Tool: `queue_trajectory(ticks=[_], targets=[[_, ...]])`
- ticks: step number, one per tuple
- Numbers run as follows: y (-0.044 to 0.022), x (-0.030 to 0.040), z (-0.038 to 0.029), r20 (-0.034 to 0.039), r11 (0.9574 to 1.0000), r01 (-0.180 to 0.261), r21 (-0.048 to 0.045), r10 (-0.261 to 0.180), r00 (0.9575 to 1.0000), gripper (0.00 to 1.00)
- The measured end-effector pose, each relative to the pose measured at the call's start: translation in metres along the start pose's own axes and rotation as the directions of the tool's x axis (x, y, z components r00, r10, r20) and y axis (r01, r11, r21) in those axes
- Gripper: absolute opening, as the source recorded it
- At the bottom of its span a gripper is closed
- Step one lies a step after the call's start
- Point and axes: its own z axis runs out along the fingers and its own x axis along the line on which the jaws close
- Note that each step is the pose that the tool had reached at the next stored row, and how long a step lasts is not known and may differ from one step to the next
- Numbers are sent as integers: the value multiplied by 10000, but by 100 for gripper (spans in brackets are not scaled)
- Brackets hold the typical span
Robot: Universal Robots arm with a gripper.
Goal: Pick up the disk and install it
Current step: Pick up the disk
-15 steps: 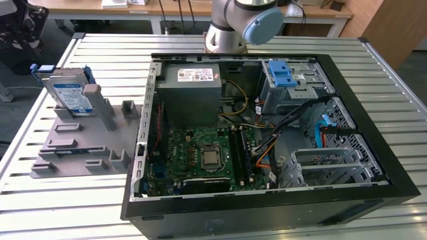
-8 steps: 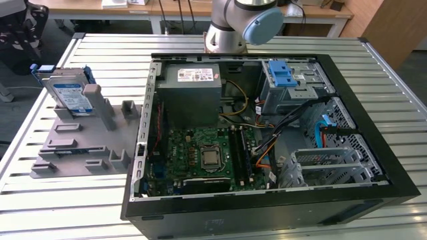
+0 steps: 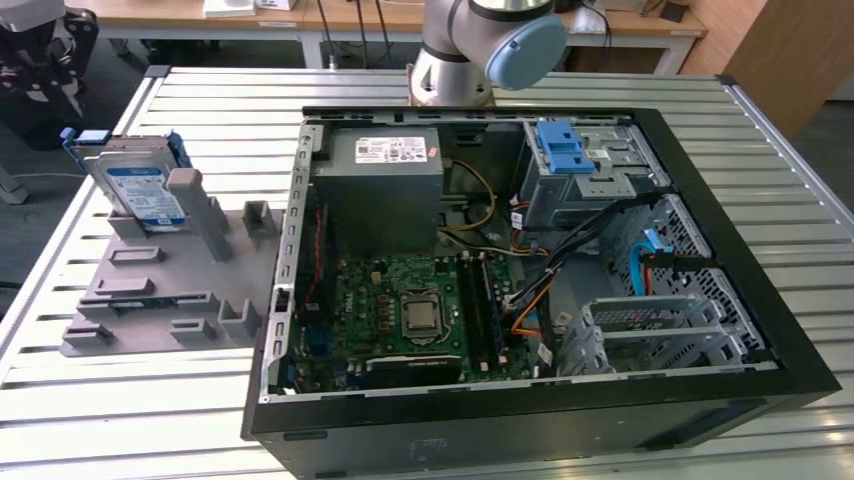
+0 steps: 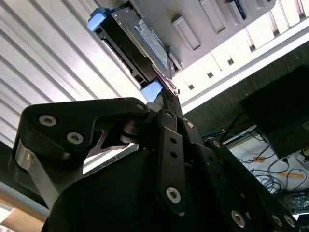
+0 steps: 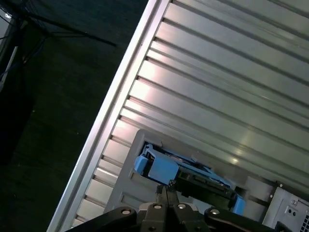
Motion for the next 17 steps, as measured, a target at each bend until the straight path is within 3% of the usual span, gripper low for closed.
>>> queue_trajectory(ticks=[5, 11, 17], targets=[[0, 1, 8, -27, 9964, 846, -13, -846, 9964, 11], [0, 0, 9, -27, 9961, 881, -14, -881, 9961, 11], [-1, 0, 9, -39, 9919, 1272, -21, -1272, 9919, 11]])
